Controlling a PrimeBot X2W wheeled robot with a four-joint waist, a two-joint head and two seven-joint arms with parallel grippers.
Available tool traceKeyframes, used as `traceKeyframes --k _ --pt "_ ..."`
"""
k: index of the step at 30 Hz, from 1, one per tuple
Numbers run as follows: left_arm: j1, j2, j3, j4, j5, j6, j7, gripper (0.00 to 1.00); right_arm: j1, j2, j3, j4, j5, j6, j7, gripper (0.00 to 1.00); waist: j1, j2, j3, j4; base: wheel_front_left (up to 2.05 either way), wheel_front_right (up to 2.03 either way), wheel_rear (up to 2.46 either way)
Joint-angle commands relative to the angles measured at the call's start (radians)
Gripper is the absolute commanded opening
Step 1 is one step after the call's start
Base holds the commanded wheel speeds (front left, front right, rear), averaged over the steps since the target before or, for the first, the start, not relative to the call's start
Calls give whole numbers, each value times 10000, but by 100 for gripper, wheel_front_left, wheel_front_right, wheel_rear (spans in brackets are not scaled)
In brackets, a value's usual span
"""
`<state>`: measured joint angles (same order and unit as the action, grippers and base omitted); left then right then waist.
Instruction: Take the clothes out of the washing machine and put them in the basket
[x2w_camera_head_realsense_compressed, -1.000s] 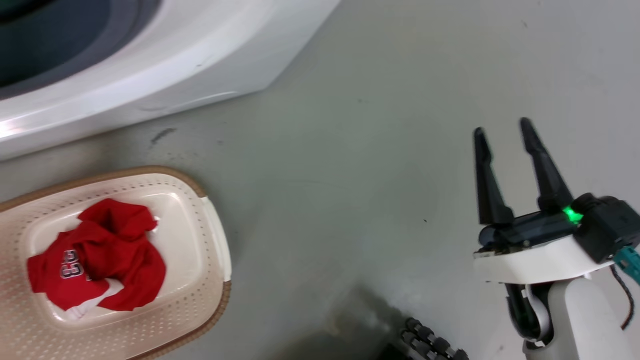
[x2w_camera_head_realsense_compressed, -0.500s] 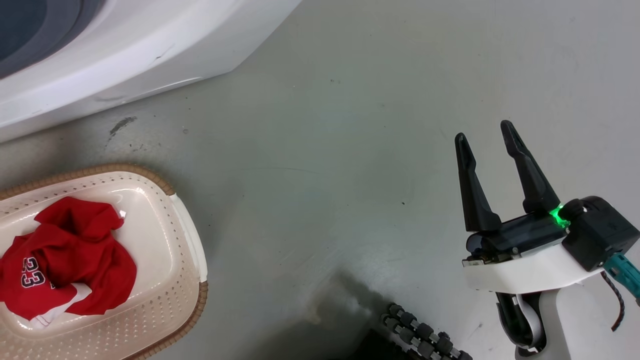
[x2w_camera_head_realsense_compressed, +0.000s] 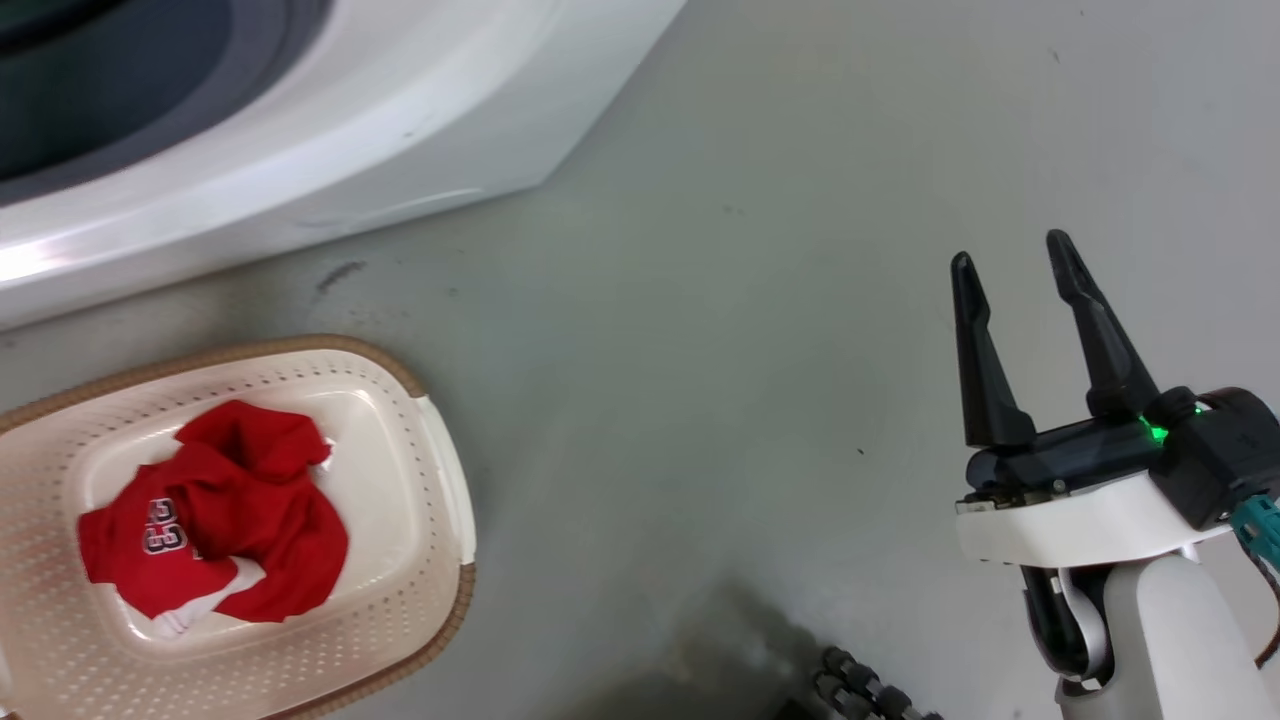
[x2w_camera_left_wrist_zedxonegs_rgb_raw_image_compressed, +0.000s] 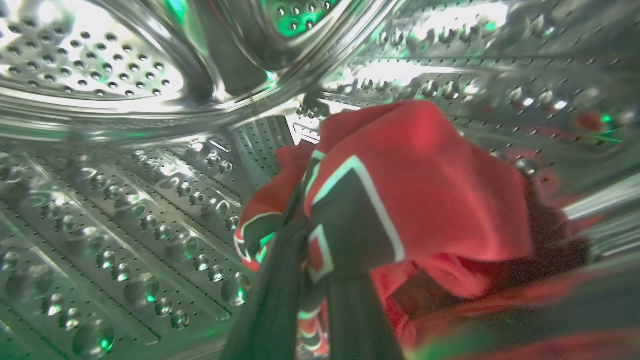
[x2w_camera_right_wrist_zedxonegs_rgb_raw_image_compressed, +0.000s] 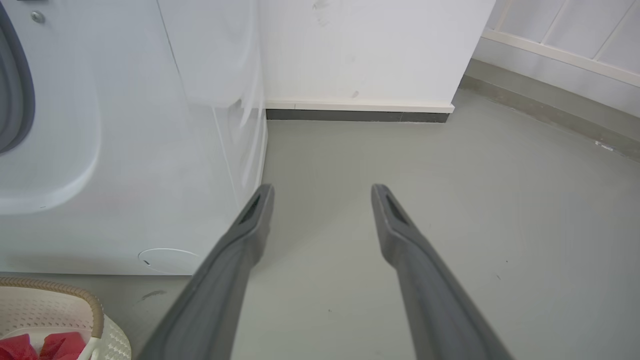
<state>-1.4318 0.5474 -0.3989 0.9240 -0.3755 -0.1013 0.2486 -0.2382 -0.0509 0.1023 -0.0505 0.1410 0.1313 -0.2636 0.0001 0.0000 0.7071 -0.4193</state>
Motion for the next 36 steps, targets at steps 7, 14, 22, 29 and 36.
traceKeyframes --k 7,14,22,29,36 --pt "1270 -583 54 343 -315 -71 -2196 0 121 6 -536 160 -548 -10 -18 100 -1 0 -1472 1012 0 0 0" --pt "2870 -1262 8 709 -514 -74 -4408 0 406 5 -914 408 -1049 -10 -17 100 -1 0 -2840 1730 0 0 0" --pt "4591 -1889 132 -102 -491 184 -5148 0 934 5 -1051 661 -1402 -10 -17 100 -1 0 -4129 2404 0 0 0" --pt "6399 -1902 634 -3033 141 574 -5148 0 1285 5 -1170 798 -1581 -10 -17 100 -1 0 -4973 2899 0 0 0" --pt "8135 -1888 1197 -5771 287 715 -5152 0 1659 5 -1346 913 -1632 -10 -17 100 -1 0 -5655 3326 0 0 0"
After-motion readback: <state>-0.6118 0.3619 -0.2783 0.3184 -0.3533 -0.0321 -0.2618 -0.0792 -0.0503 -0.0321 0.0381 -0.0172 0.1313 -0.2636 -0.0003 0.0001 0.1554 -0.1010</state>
